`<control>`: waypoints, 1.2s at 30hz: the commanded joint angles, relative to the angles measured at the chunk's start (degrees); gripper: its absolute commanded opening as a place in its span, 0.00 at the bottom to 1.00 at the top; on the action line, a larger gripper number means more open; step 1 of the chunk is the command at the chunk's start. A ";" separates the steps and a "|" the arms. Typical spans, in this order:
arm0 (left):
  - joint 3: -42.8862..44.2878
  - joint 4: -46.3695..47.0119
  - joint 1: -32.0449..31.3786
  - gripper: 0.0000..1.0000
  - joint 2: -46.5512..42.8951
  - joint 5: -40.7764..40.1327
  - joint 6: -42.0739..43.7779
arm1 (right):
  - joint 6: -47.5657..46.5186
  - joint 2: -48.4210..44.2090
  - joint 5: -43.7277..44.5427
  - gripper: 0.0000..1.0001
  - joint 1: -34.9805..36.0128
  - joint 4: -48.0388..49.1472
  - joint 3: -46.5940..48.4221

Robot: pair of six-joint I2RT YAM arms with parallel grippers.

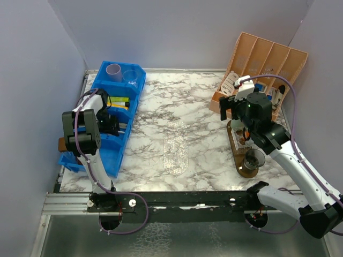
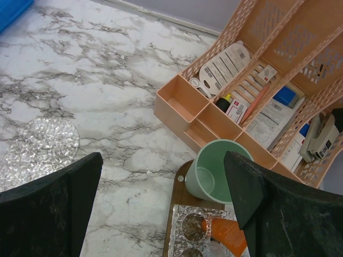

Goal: Prepare toiletry sets of a toothbrush and toothpaste on the tray
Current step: Pick up the toothbrush from the storage box.

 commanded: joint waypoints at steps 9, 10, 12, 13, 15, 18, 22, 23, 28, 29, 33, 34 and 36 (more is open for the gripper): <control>-1.53 3.11 0.88 0.06 -0.25 -0.72 -0.75 | -0.43 -1.08 1.41 0.98 -0.40 0.89 -0.33; -1.15 2.98 0.87 0.03 -0.73 -0.81 -0.83 | -0.51 -1.10 1.29 0.98 -0.39 0.96 -0.39; -0.85 2.29 0.85 0.00 -1.96 -0.81 -1.21 | -0.61 -1.12 1.03 0.98 -0.43 1.21 -0.49; -0.80 1.97 0.91 0.00 -2.69 -0.74 -1.49 | -0.68 -1.10 0.89 0.98 -0.40 1.40 -0.62; -0.92 1.43 0.92 0.00 -4.46 -1.17 -1.97 | -0.94 -1.12 0.76 0.98 -0.41 1.90 -0.87; -0.77 0.42 1.00 0.00 -7.13 -1.76 -2.63 | -1.14 -1.17 0.30 0.98 -0.40 2.57 -1.04; -0.17 -1.38 0.96 0.00 -10.62 -2.26 -3.82 | -1.12 -1.46 -0.47 0.98 -0.39 2.69 -1.03; 0.07 -1.84 0.99 0.00 -11.77 -2.36 -4.14 | -1.19 -1.55 -0.59 0.98 -0.39 2.65 -1.03; 1.85 -4.27 1.00 0.00 -15.93 -3.70 -4.69 | -1.41 -2.28 -1.92 0.98 -0.41 2.50 -1.25; 2.07 -4.36 1.07 0.00 -17.61 -3.65 -4.74 | -1.34 -2.44 -2.41 0.98 -0.39 2.45 -1.29; 4.37 -4.30 1.11 0.00 -20.83 -3.85 -2.16 | -0.57 -3.09 -4.50 0.98 -0.39 2.24 -1.29; 5.13 -4.28 1.03 0.00 -21.31 -3.56 -1.20 | -0.11 -3.28 -4.74 0.98 -0.39 2.06 -1.25; 6.36 -3.89 0.97 0.00 -22.46 -3.02 1.19 | 0.98 -3.63 -5.34 0.98 -0.44 1.58 -1.02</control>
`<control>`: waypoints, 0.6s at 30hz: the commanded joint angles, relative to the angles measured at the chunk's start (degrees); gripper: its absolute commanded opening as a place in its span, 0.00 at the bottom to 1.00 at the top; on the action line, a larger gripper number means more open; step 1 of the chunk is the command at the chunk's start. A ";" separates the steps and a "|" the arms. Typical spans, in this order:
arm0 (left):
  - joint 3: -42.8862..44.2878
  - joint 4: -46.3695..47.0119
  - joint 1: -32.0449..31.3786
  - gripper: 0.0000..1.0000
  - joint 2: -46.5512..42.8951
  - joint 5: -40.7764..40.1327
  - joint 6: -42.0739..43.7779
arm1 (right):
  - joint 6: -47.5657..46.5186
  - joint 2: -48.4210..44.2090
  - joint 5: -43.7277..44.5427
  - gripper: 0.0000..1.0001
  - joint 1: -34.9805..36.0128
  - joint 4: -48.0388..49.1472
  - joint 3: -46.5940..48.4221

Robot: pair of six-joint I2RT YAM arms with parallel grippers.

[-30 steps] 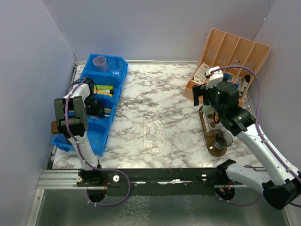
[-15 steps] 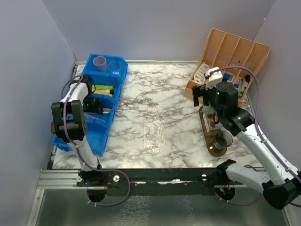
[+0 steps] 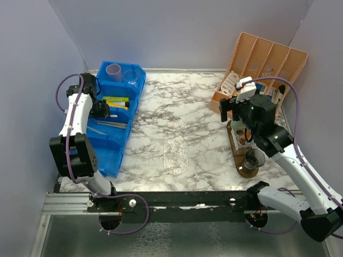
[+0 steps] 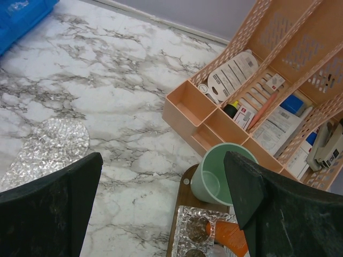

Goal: Prepare toiletry sets of a toothbrush and toothpaste on the tray
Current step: Pick up the toothbrush from the storage box.

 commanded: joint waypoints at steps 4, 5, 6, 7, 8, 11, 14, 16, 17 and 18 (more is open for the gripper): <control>3.16 2.14 0.08 0.00 -6.94 0.36 8.87 | 2.87 -2.28 -4.69 0.98 -0.35 0.36 0.43; 2.62 3.45 0.10 0.00 -7.97 0.52 10.28 | 3.08 -2.63 -4.92 0.98 -0.31 0.35 0.52; 2.10 6.02 0.06 0.00 -8.95 0.79 12.31 | 3.22 -2.92 -5.16 0.98 -0.30 0.47 0.44; 1.68 7.88 -0.24 0.00 -9.93 0.85 14.80 | 3.24 -3.03 -5.41 0.98 -0.37 0.55 0.48; 0.90 10.66 -0.58 0.00 -10.82 1.21 17.91 | 3.17 -3.14 -5.75 0.98 -0.31 0.60 0.48; -3.09 19.92 -2.59 0.00 -14.23 3.11 29.22 | 3.79 -3.68 -6.49 0.97 -0.31 -0.13 0.46; -10.97 32.52 -7.18 0.00 -20.60 3.69 39.70 | 7.59 -4.78 -9.00 0.96 -0.31 -2.31 0.51; -17.77 42.30 -11.08 0.00 -26.17 5.56 45.16 | 10.42 -6.54 -12.75 0.95 -0.36 -2.61 -0.41; -21.32 47.60 -13.05 0.00 -28.92 7.91 47.07 | 12.68 -7.70 -14.73 0.94 -0.32 -2.55 -1.16; -24.88 52.50 -14.77 0.00 -31.17 10.97 48.67 | 14.70 -8.93 -16.96 0.94 -0.30 -2.02 -2.38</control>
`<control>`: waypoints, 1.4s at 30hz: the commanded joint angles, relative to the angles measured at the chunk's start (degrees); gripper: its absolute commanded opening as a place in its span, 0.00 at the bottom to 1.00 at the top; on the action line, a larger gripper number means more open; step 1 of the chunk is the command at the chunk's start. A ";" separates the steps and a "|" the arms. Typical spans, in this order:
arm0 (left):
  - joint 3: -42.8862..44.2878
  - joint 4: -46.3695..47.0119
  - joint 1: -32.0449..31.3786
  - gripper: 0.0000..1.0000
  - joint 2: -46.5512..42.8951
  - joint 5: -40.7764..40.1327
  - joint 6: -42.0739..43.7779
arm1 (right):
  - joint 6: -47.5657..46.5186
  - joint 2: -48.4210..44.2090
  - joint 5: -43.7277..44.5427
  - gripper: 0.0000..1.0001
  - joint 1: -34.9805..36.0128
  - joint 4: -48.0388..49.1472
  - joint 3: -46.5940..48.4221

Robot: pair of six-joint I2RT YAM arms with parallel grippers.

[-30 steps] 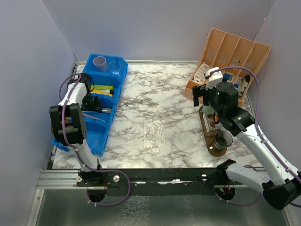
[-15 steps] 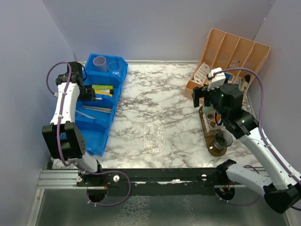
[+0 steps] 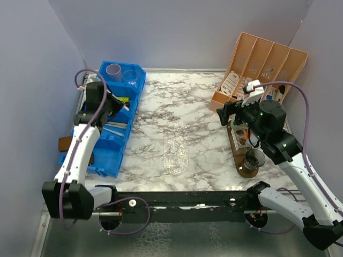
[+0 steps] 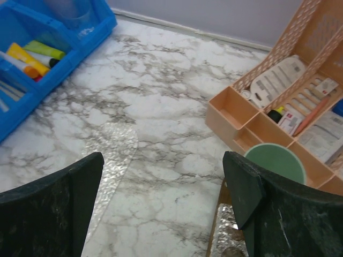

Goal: Prepare toiletry sets of a toothbrush and toothpaste on the tray
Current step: Pick up the toothbrush from the storage box, then place the toothbrush in the toothpaste holder.

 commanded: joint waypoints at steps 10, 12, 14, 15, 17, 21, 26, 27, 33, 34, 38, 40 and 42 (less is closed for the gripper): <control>-17.33 43.39 -30.21 0.00 -12.00 25.88 34.14 | 15.15 -12.57 -31.46 0.92 -0.15 8.11 -10.28; -16.32 46.79 -32.99 0.00 -10.11 27.63 36.53 | 16.28 -11.66 -32.42 0.91 -0.15 7.70 -7.82; -14.99 50.64 -34.09 0.00 -8.09 30.94 36.95 | 19.90 -10.34 -31.15 0.90 -0.16 7.24 -5.01; -13.81 51.94 -34.57 0.00 -6.88 32.28 37.16 | 21.41 -9.83 -31.03 0.90 -0.15 7.90 -4.31; -10.85 52.42 -35.79 0.00 -4.27 34.78 38.33 | 23.64 -8.63 -32.38 0.90 -0.15 10.36 -3.55; -7.32 52.15 -36.78 0.00 -0.56 39.64 38.18 | 24.83 -5.82 -32.33 0.82 -0.17 15.35 -2.26; -11.46 51.43 -39.29 0.00 -1.35 40.34 42.93 | 18.95 -1.91 -32.96 0.63 -0.22 20.25 0.71; -12.40 51.39 -39.90 0.00 -1.54 39.91 43.58 | 17.42 -0.93 -33.53 0.62 -0.20 20.26 1.51; -13.90 46.94 -40.97 0.00 -2.26 36.11 47.58 | 6.67 3.37 -42.59 0.41 -0.15 21.21 4.15; -14.18 47.00 -41.13 0.00 -2.63 35.88 47.87 | 5.41 3.79 -42.50 0.39 -0.15 20.88 4.41; -15.16 46.73 -41.73 0.00 -3.67 34.79 49.18 | 3.50 4.40 -43.17 0.31 -0.15 21.27 4.14; -15.32 46.44 -42.10 0.00 -3.69 34.22 49.77 | 2.80 4.65 -47.17 0.31 -0.16 22.08 3.62; -15.29 46.38 -42.22 0.00 -3.49 33.92 49.82 | 3.50 5.01 -48.97 0.31 -0.15 22.89 3.10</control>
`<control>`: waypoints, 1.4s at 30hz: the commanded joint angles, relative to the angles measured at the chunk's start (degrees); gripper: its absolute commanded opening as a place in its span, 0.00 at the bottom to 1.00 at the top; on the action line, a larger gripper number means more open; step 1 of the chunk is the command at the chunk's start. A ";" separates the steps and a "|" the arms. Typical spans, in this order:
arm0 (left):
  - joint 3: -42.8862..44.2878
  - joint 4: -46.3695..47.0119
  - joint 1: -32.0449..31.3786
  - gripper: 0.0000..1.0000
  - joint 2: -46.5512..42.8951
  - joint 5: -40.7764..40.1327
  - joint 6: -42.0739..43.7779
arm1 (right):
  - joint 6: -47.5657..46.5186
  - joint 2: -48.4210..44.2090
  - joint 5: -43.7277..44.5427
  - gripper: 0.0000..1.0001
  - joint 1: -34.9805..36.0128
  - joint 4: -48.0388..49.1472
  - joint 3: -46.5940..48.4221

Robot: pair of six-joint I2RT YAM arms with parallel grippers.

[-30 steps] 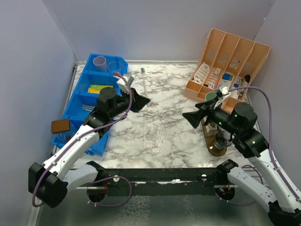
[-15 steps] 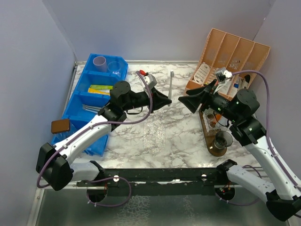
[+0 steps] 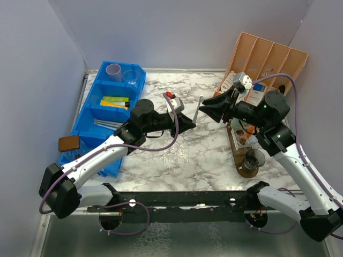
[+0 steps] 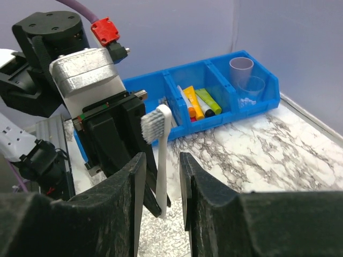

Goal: Prepare toiletry sets of a toothbrush and toothpaste on the tray
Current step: Place the toothbrush in the toothpaste holder.

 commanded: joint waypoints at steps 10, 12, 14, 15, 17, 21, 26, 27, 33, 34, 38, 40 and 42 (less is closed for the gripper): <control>-0.93 -1.23 -2.96 0.00 -1.35 -3.40 4.26 | 0.11 0.56 -8.47 0.21 -0.11 6.81 -2.43; -0.95 -1.35 -2.99 0.00 -1.35 -3.53 4.31 | 0.16 0.49 -8.70 0.20 -0.10 6.62 -2.57; -0.95 -1.46 -3.14 0.00 -1.35 -3.93 4.37 | -0.02 0.28 -9.05 0.11 -0.08 6.51 -2.77; -0.91 -1.56 -3.20 0.00 -1.35 -4.30 4.36 | -0.29 0.17 -9.14 0.06 -0.08 6.09 -2.76; -0.91 -1.75 -3.16 0.00 -1.44 -4.97 4.38 | -0.88 -0.21 -9.18 0.01 -0.09 5.17 -2.80; 0.29 -3.54 -3.25 0.10 -1.27 -7.64 4.42 | -3.63 -1.62 -8.03 0.01 -0.10 2.40 -3.09; 0.62 -5.24 -3.31 0.66 -2.31 -11.30 5.17 | -10.82 -5.64 -0.68 0.01 -0.12 -2.76 -3.94; 0.71 -5.57 -3.26 0.86 -2.52 -13.12 5.24 | -12.44 -6.78 1.24 0.01 -0.11 -3.39 -4.39; 0.17 -5.96 -3.26 0.99 -4.58 -27.92 4.74 | -22.63 -14.67 22.50 0.01 -0.09 -6.68 -9.26; -0.01 -5.97 -3.22 0.99 -4.93 -30.41 4.62 | -22.42 -15.66 27.75 0.01 -0.08 -6.55 -10.28; -1.13 -5.30 -3.20 0.99 -6.27 -38.21 3.98 | -22.02 -17.53 40.38 0.01 -0.08 -5.75 -13.45; -1.50 -5.26 -3.25 0.99 -6.44 -40.05 3.80 | -21.95 -18.04 43.63 0.01 -0.10 -4.72 -14.87; -1.48 -5.26 -3.27 0.99 -6.36 -40.84 3.67 | -23.08 -18.25 45.75 0.01 -0.09 -3.45 -16.64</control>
